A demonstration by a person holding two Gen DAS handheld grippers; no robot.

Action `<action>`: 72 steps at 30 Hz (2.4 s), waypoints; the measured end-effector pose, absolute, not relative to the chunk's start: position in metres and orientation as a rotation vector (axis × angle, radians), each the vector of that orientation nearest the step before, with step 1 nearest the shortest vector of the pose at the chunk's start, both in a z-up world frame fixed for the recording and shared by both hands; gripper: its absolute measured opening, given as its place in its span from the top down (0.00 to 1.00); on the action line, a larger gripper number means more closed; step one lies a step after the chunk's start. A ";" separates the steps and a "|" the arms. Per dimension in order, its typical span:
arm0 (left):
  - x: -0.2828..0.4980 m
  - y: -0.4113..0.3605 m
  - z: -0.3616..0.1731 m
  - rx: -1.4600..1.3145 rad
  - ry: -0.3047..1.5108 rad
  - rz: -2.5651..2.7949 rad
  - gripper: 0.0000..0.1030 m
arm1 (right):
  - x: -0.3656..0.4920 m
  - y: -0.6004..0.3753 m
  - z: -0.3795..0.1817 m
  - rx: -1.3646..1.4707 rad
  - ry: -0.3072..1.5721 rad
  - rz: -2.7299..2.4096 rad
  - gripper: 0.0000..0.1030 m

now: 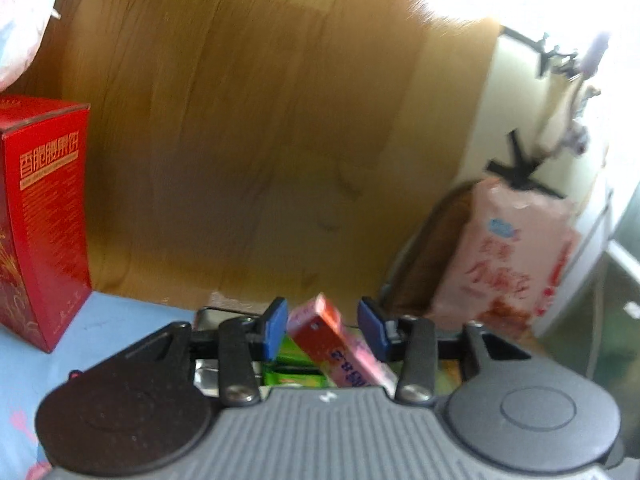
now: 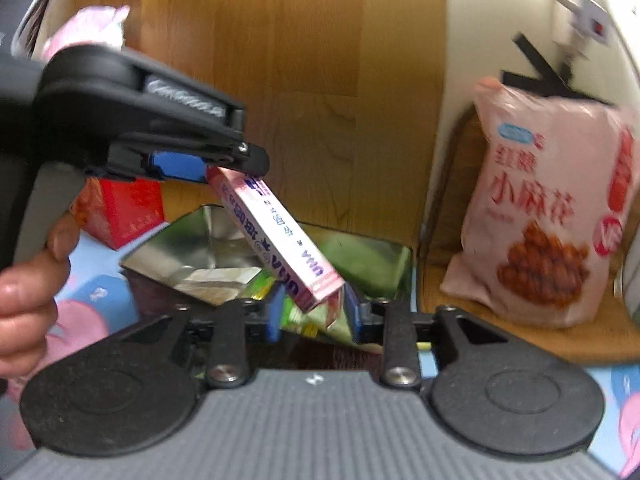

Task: Organize snacks
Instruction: 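Carry the pink candy box over the black tin box and release, then grasp the light green square packet with the left gripper, then lift the light green packet into the tin box and open the left gripper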

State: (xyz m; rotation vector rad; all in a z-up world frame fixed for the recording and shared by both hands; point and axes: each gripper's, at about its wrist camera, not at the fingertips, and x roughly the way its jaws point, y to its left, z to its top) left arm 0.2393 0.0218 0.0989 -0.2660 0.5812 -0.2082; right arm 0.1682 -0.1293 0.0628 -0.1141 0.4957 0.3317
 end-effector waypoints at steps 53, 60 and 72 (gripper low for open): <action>0.111 0.047 0.014 -0.458 0.855 -0.387 0.76 | 0.082 -0.120 0.021 0.111 0.680 0.584 0.94; 0.091 0.044 0.040 -0.456 0.792 -0.440 0.75 | 0.061 -0.127 0.043 0.157 0.611 0.582 0.94; 0.078 0.052 0.027 -0.360 0.851 -0.449 0.59 | 0.004 -0.158 0.022 0.109 0.718 0.653 0.87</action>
